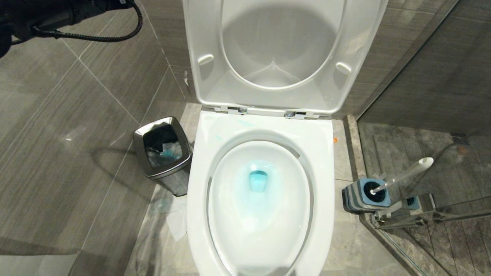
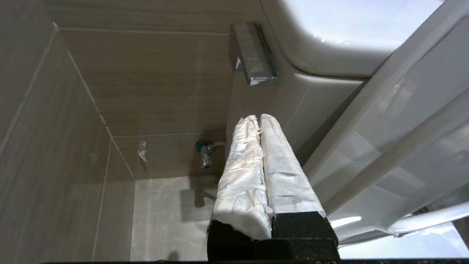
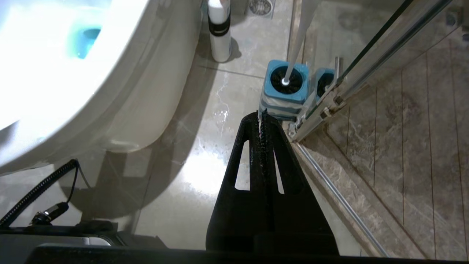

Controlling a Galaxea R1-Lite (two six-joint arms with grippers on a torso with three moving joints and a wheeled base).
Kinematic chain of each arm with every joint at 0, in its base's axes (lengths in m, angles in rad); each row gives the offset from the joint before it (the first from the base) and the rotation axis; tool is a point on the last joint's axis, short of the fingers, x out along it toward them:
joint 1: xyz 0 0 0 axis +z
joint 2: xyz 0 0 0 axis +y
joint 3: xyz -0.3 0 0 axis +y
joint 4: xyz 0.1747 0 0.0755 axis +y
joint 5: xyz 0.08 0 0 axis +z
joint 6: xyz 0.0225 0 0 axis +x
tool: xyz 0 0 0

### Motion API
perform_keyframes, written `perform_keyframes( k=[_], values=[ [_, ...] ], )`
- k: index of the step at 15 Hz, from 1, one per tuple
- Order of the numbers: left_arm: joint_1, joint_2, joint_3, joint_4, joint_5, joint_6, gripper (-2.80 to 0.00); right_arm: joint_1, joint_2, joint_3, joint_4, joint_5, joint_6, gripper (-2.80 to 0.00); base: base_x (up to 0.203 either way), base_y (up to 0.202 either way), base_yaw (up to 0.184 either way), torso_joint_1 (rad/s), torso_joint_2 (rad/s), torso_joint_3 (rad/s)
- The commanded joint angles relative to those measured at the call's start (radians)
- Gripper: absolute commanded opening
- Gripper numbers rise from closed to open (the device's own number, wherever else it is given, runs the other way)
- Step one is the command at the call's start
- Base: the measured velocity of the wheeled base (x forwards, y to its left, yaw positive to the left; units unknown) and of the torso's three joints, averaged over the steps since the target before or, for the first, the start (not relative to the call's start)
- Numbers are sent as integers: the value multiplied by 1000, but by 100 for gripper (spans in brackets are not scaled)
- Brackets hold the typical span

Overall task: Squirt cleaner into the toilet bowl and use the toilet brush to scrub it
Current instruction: Flush the toilet

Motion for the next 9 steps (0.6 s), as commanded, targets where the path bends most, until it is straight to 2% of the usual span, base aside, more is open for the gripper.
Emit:
perform_keyframes(
  k=[1, 2, 6, 7, 9],
  values=[
    [-4, -16, 0, -11, 5, 0, -280, 0, 0, 0, 0, 0, 0, -280, 0, 0, 0, 1, 2, -120],
    [-2, -17, 0, -29, 21, 0, -280, 0, 0, 0, 0, 0, 0, -280, 0, 0, 0, 3, 6, -67],
    [2, -11, 0, -52, 176, 1, -280, 0, 0, 0, 0, 0, 0, -280, 0, 0, 0, -1, 1, -9],
    [2, -11, 0, -52, 200, 1, -280, 0, 0, 0, 0, 0, 0, -280, 0, 0, 0, 0, 0, 0],
    [2, -8, -1, -55, 201, 10, -280, 0, 0, 0, 0, 0, 0, -280, 0, 0, 0, 0, 0, 0]
  ],
)
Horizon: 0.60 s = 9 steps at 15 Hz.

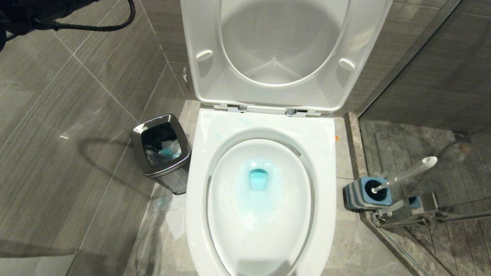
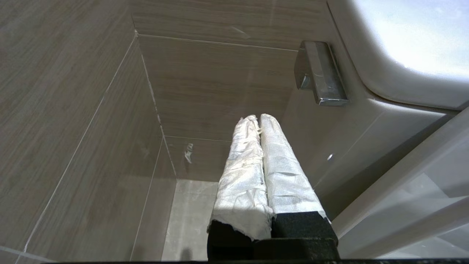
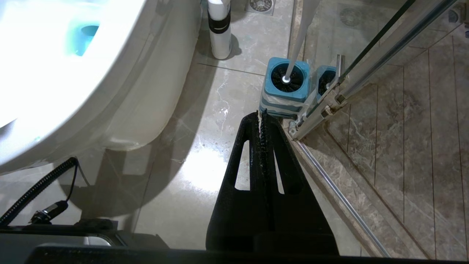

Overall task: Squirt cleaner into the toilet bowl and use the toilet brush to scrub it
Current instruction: Flush the toilet

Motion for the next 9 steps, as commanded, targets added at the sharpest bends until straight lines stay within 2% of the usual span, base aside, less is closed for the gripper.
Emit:
perform_keyframes(
  k=[1, 9],
  values=[
    [-2, 5, -1, -17, -1, 6, -280, 0, 0, 1, 0, 0, 0, -280, 0, 0, 0, 0, 0, 0],
    [-57, 16, -2, -189, 0, 2, -280, 0, 0, 1, 0, 0, 0, -280, 0, 0, 0, 2, 3, -133]
  ],
)
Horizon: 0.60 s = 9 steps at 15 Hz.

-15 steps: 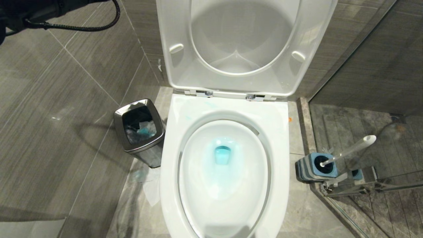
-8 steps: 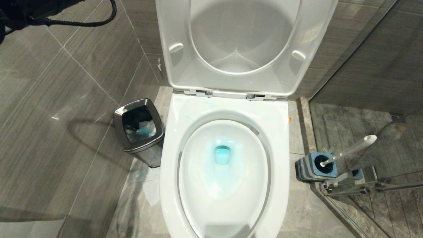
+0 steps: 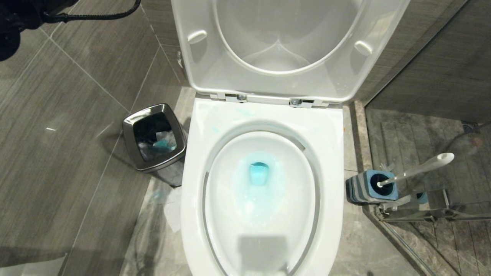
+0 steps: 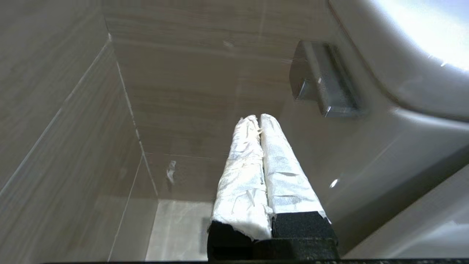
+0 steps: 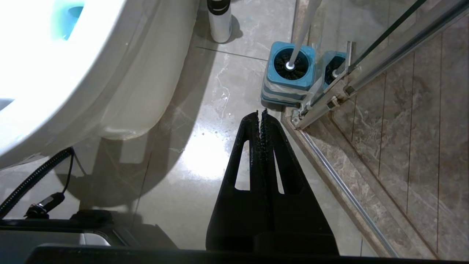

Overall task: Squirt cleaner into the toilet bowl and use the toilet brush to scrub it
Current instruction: Flush the toilet

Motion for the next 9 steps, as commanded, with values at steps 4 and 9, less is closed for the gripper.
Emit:
perform_keyframes(
  k=[4, 9],
  values=[
    [-7, 10, -1, -186, 7, -2, -280, 0, 0, 0, 0, 0, 0, -280, 0, 0, 0, 0, 0, -20],
    [-50, 39, -9, -291, -2, -9, -280, 0, 0, 0, 0, 0, 0, -280, 0, 0, 0, 0, 0, 0]
  ],
)
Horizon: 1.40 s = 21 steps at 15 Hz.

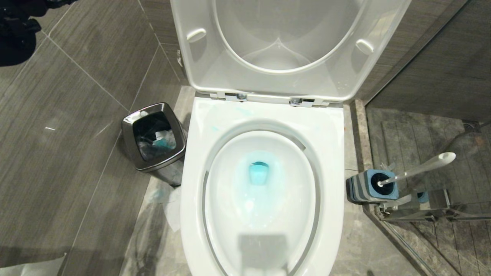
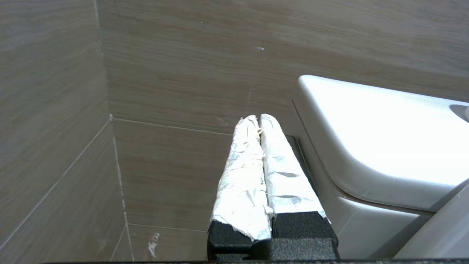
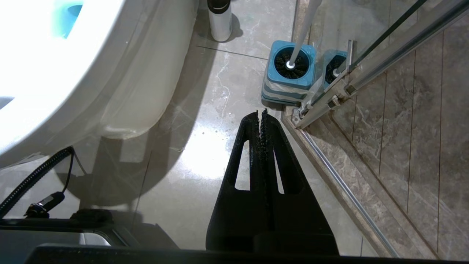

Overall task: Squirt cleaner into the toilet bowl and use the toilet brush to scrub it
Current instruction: Flush the toilet

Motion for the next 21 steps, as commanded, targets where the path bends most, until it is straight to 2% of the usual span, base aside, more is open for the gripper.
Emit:
perform_keyframes(
  k=[1, 9, 21],
  values=[
    [-29, 20, -3, -2, -1, 0, -280, 0, 0, 0, 0, 0, 0, -280, 0, 0, 0, 0, 0, 0],
    [-87, 70, -3, 4, 4, 5, -280, 0, 0, 0, 0, 0, 0, -280, 0, 0, 0, 0, 0, 0],
    [-80, 131, -15, 43, 4, -5, -280, 0, 0, 0, 0, 0, 0, -280, 0, 0, 0, 0, 0, 0]
  ],
)
